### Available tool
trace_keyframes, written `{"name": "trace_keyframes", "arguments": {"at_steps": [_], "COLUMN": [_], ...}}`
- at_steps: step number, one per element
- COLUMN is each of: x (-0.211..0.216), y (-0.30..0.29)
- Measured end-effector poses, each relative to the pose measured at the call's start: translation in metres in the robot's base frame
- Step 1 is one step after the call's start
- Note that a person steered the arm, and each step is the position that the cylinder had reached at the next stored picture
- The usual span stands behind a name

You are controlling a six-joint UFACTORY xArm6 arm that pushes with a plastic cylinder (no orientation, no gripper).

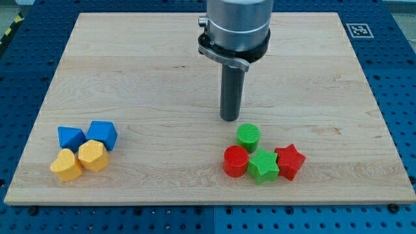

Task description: Move the blue cube to the group of the blocks

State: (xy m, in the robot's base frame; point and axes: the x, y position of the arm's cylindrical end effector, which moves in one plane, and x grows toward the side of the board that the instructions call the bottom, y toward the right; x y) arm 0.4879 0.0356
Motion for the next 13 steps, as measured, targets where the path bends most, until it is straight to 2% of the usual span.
{"name": "trace_keyframes", "arguments": {"at_steps": [2, 3, 4, 7, 8, 9, 13], "x": [0.009, 0.025, 0.014, -0.030, -0.023, 0.014, 0.046], "y": [0.010, 0.000, -0.036, -0.301, -0.340, -0.340, -0.269]}}
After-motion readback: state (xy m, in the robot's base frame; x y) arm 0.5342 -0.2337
